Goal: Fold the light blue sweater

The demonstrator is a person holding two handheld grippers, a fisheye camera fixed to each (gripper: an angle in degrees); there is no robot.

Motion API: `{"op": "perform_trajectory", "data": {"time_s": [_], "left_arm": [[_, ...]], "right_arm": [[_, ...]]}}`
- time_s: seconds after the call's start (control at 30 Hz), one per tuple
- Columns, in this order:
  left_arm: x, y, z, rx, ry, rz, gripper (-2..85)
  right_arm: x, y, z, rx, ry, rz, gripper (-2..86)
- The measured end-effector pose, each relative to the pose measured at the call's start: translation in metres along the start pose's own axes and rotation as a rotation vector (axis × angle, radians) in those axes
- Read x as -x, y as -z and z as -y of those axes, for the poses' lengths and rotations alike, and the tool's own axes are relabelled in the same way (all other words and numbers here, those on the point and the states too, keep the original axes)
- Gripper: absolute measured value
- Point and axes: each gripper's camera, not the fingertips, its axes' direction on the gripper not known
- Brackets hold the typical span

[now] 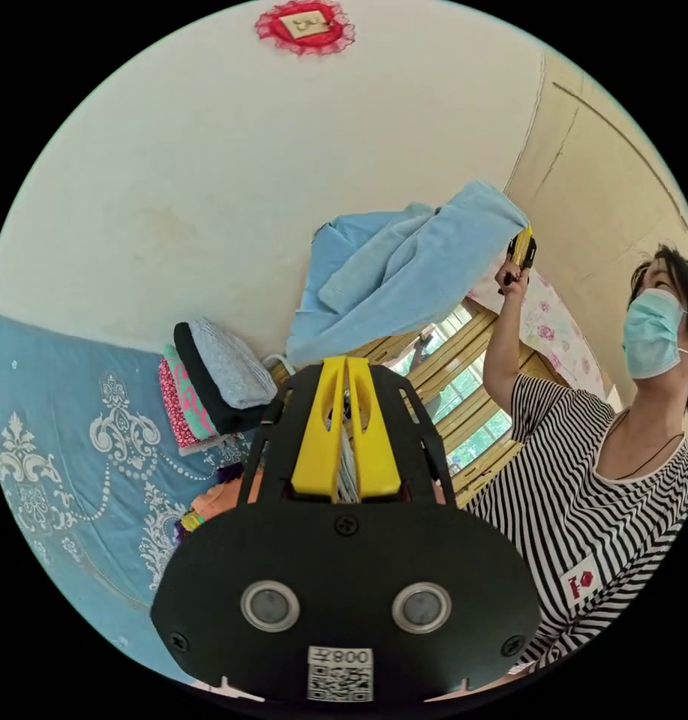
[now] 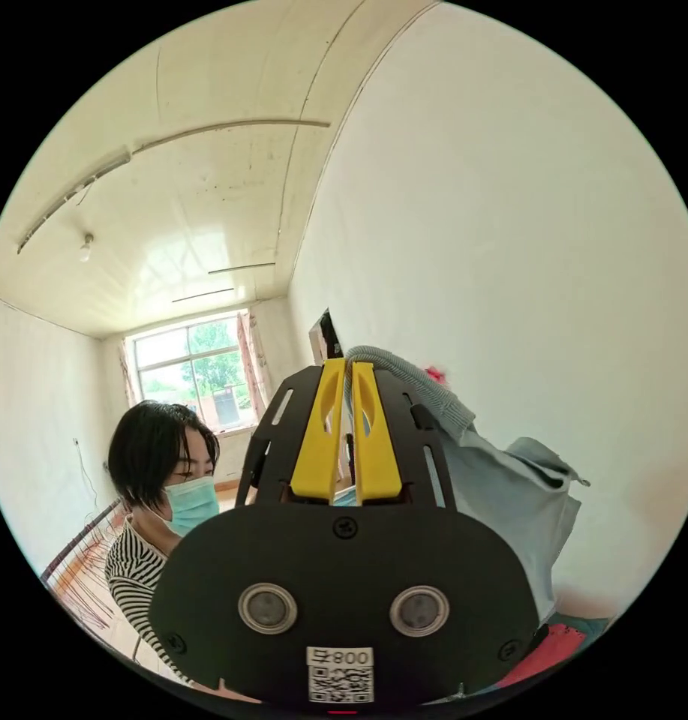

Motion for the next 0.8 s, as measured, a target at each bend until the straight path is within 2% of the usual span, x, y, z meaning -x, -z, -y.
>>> {"op": "perform_trajectory", "data": {"time_s": [0.23, 0.3, 0.37, 0.43, 0.53, 0.63, 0.8], "left_arm": [[-0.01, 0.115, -0.034, -0.06, -0.084, 0.015, 1.5], [-0.007, 0.123, -0.049, -0.016, -0.077, -0.036, 1.6], [-0.009, 0.115, -0.08, 0.124, -0.092, -0.141, 1.1], [-0.008, 0.108, -0.112, 0.191, -0.058, -0.146, 0.7], [0.006, 0.117, -0.165, 0.17, 0.039, -0.212, 0.5], [0.023, 0.142, -0.205, 0.149, 0.12, -0.162, 0.5], [0.048, 0.202, -0.243, 0.179, 0.138, -0.04, 1.2]], "right_arm": [[0.054, -0.094, -0.023, 0.123, -0.09, 0.061, 1.0], [0.048, -0.125, -0.034, 0.134, -0.15, 0.125, 0.9], [0.039, -0.161, -0.045, 0.151, -0.216, 0.194, 0.9], [0.029, -0.209, -0.055, 0.17, -0.278, 0.283, 0.8], [0.026, -0.263, -0.064, 0.19, -0.337, 0.399, 0.8], [0.035, -0.303, -0.061, 0.223, -0.357, 0.454, 0.9], [0.07, -0.343, -0.033, 0.264, -0.303, 0.51, 0.9]]}}
